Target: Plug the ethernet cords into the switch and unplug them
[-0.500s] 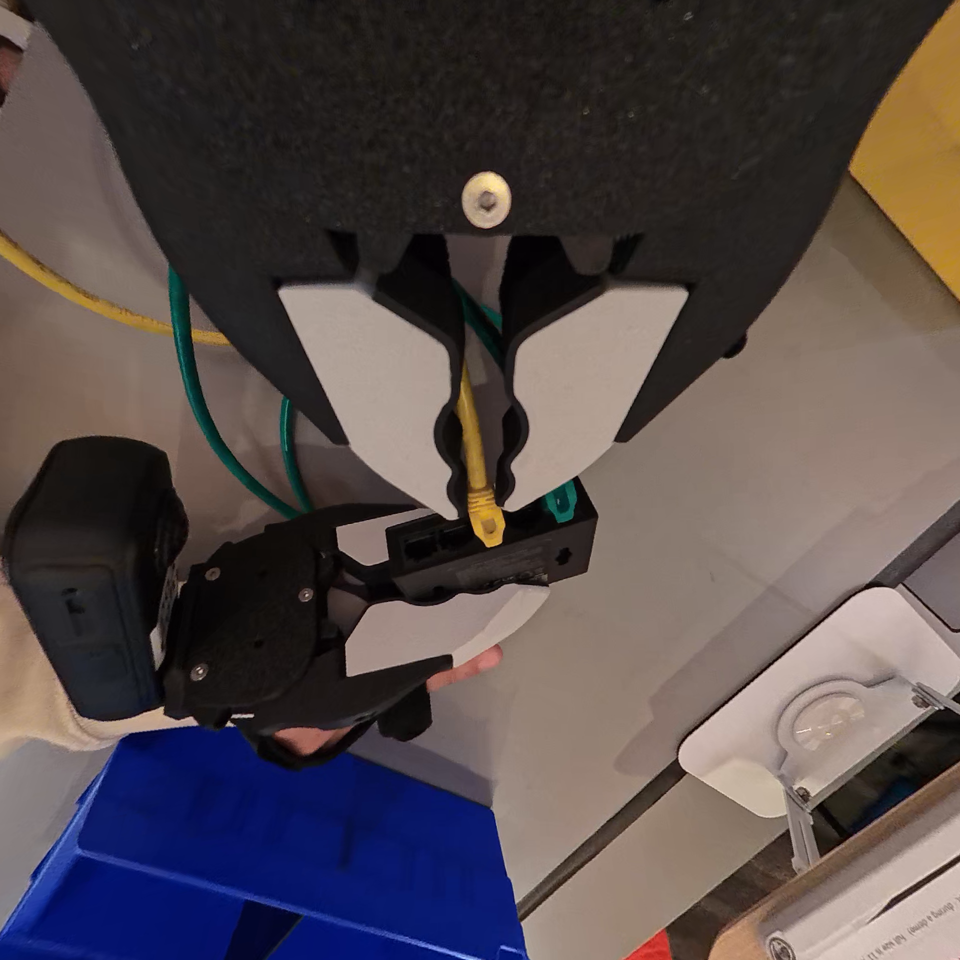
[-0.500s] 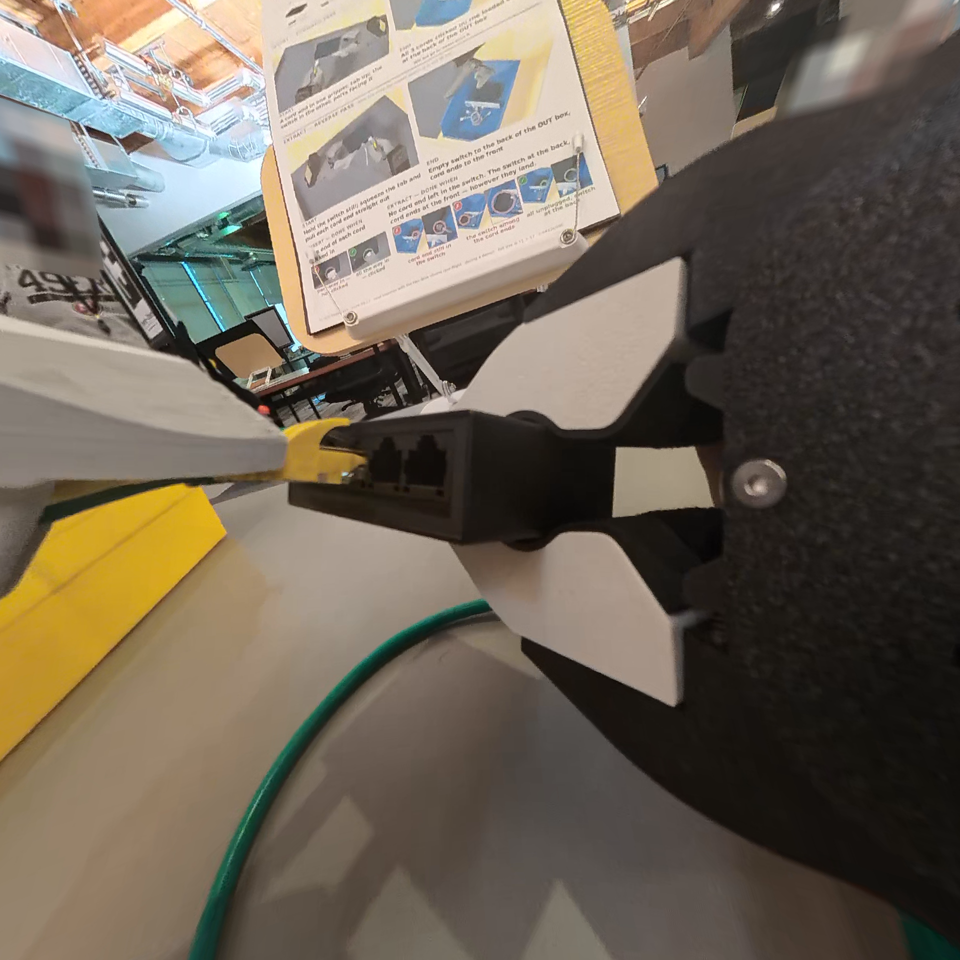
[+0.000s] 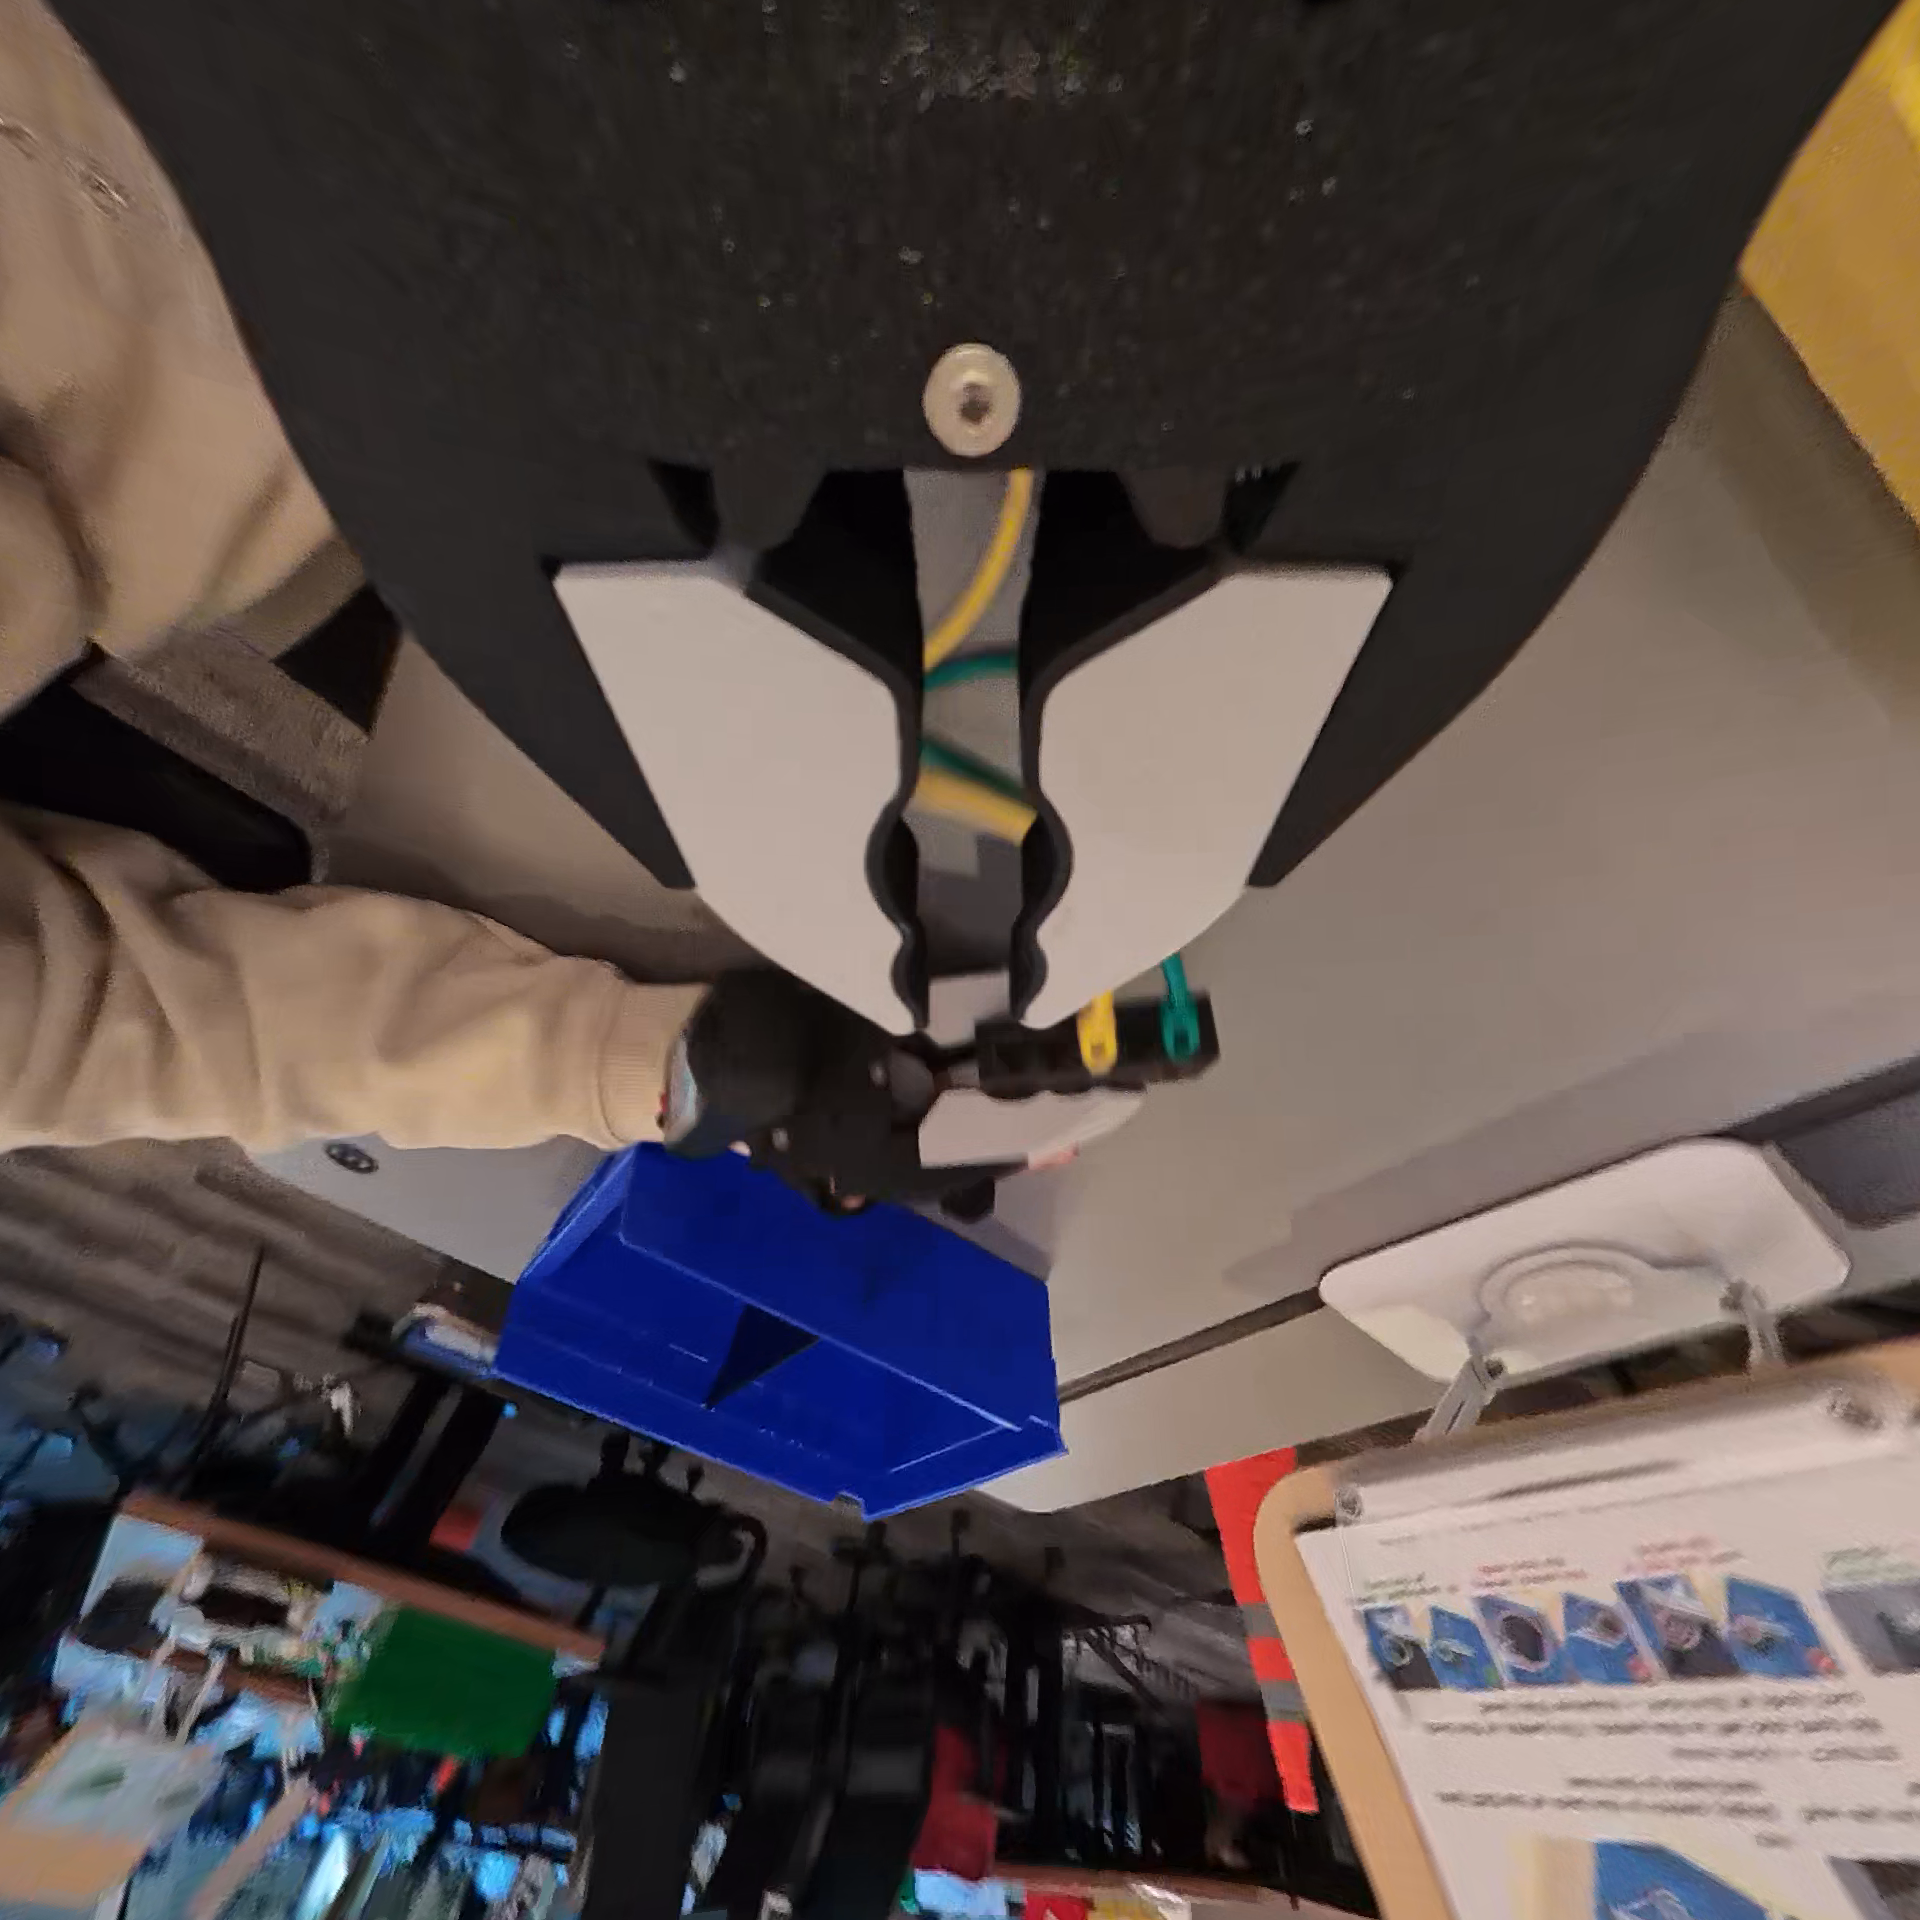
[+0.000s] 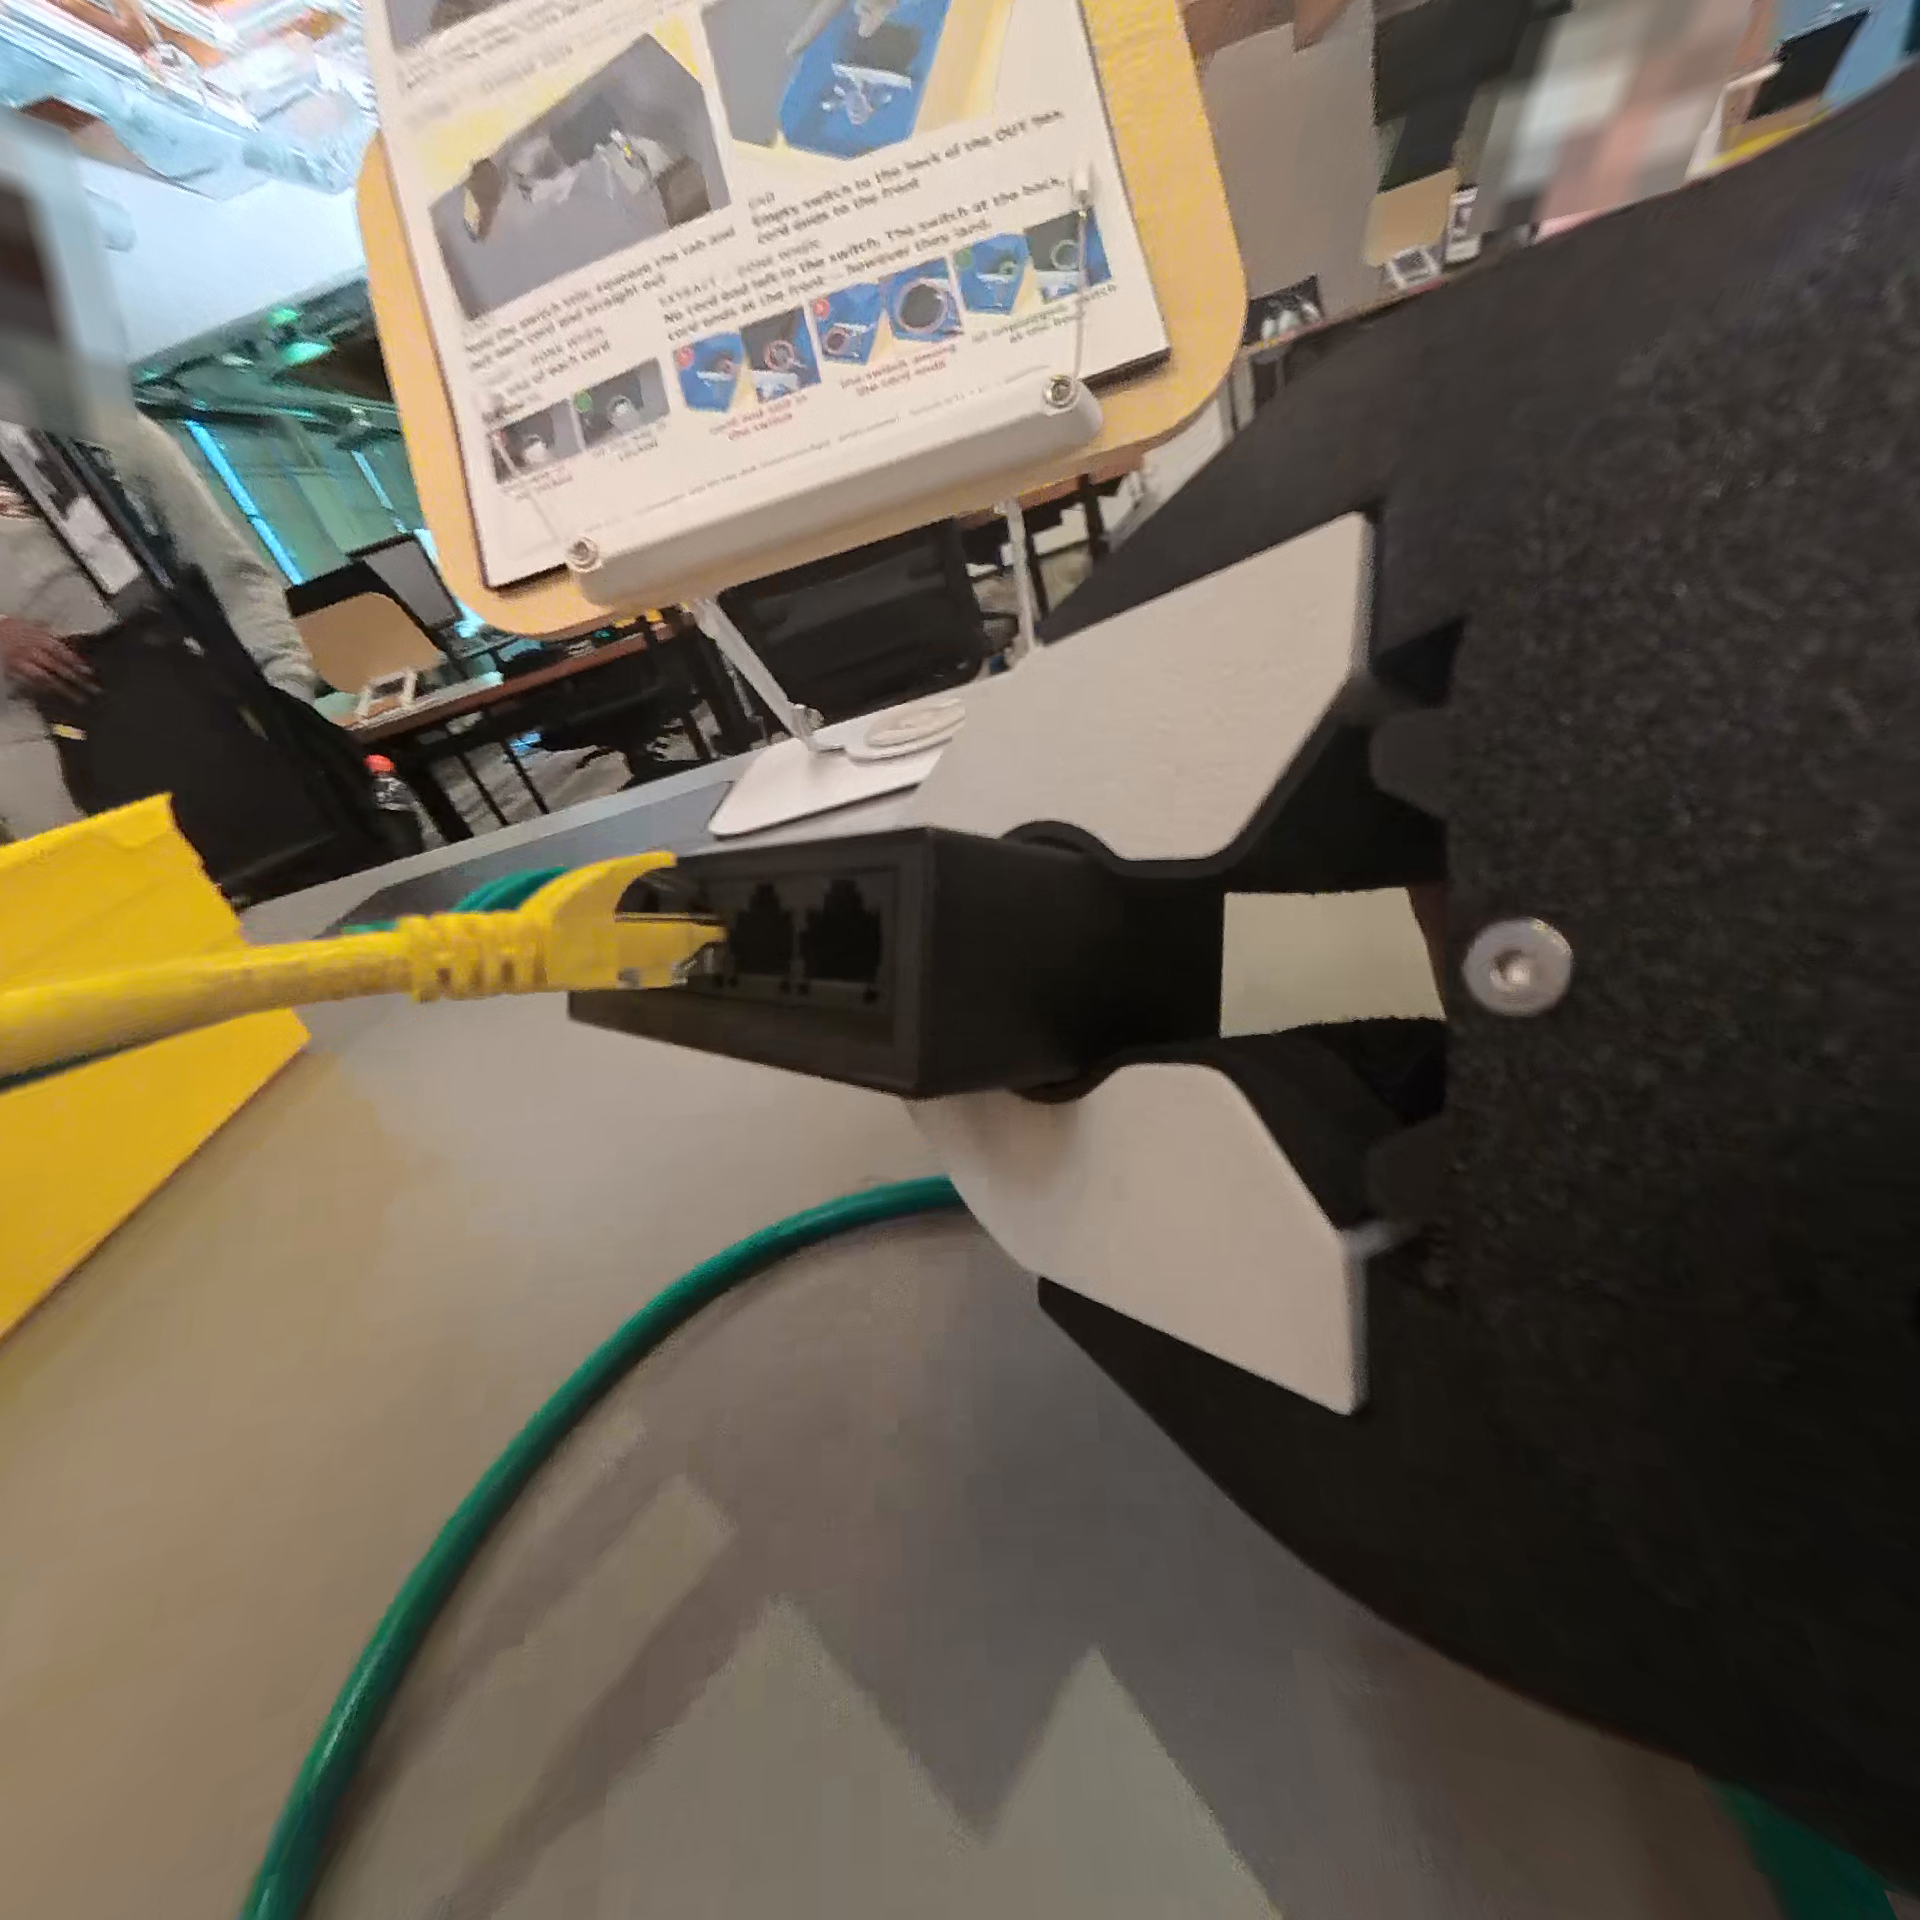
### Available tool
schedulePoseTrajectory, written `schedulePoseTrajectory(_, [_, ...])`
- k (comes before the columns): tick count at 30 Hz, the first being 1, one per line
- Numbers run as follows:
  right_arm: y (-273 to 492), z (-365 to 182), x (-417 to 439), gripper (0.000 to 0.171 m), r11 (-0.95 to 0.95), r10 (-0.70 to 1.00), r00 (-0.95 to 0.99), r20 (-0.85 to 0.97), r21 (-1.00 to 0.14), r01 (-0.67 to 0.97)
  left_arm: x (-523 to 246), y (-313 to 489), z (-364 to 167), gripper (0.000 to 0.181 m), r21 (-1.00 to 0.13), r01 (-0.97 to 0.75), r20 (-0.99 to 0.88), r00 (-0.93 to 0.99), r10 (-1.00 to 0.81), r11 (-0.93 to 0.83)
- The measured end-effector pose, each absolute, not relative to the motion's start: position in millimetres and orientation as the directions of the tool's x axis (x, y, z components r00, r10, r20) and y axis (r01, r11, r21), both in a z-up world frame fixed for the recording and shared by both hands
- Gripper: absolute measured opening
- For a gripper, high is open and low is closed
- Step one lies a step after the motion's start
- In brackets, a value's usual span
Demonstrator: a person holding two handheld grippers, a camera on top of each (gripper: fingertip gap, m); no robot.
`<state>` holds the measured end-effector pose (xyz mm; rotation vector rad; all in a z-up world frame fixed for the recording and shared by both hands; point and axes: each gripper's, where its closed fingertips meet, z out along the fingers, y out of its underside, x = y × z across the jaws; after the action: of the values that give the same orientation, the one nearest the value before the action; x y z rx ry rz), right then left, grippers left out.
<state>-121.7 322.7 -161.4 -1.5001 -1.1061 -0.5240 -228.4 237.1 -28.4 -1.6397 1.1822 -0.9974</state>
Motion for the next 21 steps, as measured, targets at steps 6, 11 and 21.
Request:
schedulePoseTrajectory(6, [323.1, -160.6, -121.2, 0.031, 0.068, 0.344, 0.496, 0.797, -0.548, 0.834, -300.9, 184.6, -103.8, 0.022, -0.954, -0.193, 0.143, 0.38, -0.914, -0.229])
schedulePoseTrajectory(11, [323.3, -161.1, -123.0, 0.03, 0.088, 0.33, 0.478, 0.814, -0.53, 0.843, -316.8, 184.8, -116.7, 0.023, -0.957, -0.24, 0.051, 0.409, -0.911, -0.161])
schedulePoseTrajectory(21, [321.7, -160.4, -124.8, 0.03, 0.099, 0.329, 0.478, 0.815, -0.533, 0.84, -352.3, 265.0, -81.4, 0.03, -0.953, -0.029, 0.248, 0.496, -0.832, -0.302])
